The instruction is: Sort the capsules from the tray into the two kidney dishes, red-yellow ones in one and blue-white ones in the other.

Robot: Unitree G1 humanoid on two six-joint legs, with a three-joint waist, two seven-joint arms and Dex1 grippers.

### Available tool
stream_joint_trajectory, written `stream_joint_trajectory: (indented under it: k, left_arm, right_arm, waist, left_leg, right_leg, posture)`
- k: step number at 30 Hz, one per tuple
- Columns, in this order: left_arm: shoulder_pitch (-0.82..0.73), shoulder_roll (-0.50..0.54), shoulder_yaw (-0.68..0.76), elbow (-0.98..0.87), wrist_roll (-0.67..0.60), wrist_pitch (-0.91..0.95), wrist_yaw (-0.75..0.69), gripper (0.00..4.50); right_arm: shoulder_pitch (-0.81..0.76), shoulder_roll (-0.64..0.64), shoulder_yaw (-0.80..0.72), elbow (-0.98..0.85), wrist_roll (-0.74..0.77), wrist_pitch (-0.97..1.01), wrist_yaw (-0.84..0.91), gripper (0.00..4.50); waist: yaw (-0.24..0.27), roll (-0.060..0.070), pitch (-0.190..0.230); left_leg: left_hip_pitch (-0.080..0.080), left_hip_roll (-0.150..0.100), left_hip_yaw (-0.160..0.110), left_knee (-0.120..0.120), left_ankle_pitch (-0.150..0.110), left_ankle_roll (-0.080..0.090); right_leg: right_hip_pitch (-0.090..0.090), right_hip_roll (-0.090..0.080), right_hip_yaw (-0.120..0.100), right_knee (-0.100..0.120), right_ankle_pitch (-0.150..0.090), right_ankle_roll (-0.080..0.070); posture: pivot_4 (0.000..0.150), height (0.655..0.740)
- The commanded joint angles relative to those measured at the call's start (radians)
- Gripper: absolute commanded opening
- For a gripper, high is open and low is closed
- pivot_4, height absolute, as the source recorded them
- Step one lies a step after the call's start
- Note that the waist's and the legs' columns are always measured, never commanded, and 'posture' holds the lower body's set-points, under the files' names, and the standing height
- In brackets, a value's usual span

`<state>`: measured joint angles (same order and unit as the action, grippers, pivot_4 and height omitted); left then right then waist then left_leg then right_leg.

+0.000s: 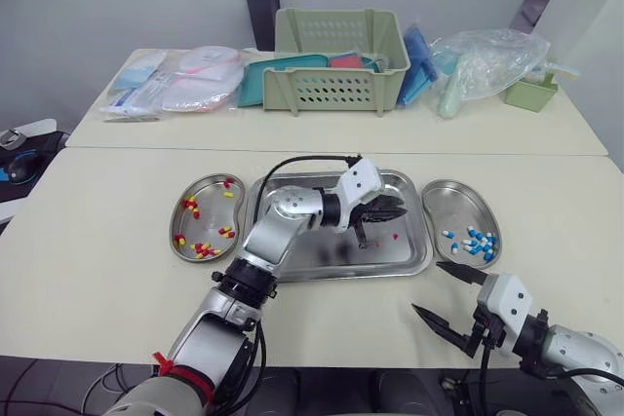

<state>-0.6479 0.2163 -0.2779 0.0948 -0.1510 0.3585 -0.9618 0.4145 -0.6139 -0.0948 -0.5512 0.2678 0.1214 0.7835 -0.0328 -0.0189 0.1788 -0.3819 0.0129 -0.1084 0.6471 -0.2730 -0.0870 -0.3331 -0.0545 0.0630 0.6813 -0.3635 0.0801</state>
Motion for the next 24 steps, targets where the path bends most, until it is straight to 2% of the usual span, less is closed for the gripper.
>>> stream_joint_trajectory:
  k: [1, 5, 13, 18, 24]
  left_arm:
    - [0.046, 0.054, 0.053, -0.149, -0.052, 0.076, 0.014, 0.28]
    - [0.118, 0.132, 0.129, -0.293, -0.124, 0.181, 0.037, 0.2]
    - [0.325, 0.288, 0.413, -0.479, -0.223, 0.307, 0.165, 0.2]
    - [0.484, 0.295, 0.62, -0.551, -0.212, 0.321, 0.329, 0.2]
    - [0.583, 0.257, 0.722, -0.549, -0.158, 0.266, 0.5, 0.2]
  right_arm:
    - [-0.014, -0.01, 0.003, -0.035, 0.017, -0.003, 0.009, 4.5]
    - [-0.039, -0.02, 0.02, -0.032, 0.018, -0.003, 0.025, 4.5]
    - [-0.142, -0.036, 0.096, 0.003, 0.017, -0.006, 0.079, 4.5]
    - [-0.25, -0.023, 0.16, 0.049, 0.023, 0.0, 0.112, 4.5]
    - [-0.324, -0.007, 0.205, 0.096, 0.025, -0.001, 0.136, 4.5]
  waist:
    - [0.0, 0.0, 0.0]
    - [0.002, 0.0, 0.0]
    - [0.0, 0.0, 0.0]
    - [0.002, -0.001, 0.0]
    - [0.007, -0.001, 0.0]
  left_leg:
    - [0.0, 0.0, 0.0, 0.0, 0.0, 0.0]
    - [0.0, 0.0, 0.0, 0.0, 0.0, 0.0]
    - [0.001, 0.001, -0.001, 0.0, 0.0, 0.0]
    - [0.0, 0.001, -0.001, 0.0, 0.0, 0.0]
    - [0.0, 0.001, -0.001, 0.0, 0.0, 0.0]
  right_leg:
    - [0.0, 0.0, 0.0, 0.0, 0.0, 0.0]
    - [0.0, 0.0, 0.0, 0.0, 0.0, 0.0]
    - [0.0, 0.0, 0.0, 0.0, 0.0, 0.0]
    - [0.0, 0.0, 0.0, 0.0, 0.0, 0.0]
    - [0.0, -0.001, -0.001, 0.0, 0.0, 0.0]
  posture:
    - [0.15, 0.74]
    - [0.15, 0.74]
    - [0.15, 0.74]
    - [0.15, 0.74]
    - [0.15, 0.74]
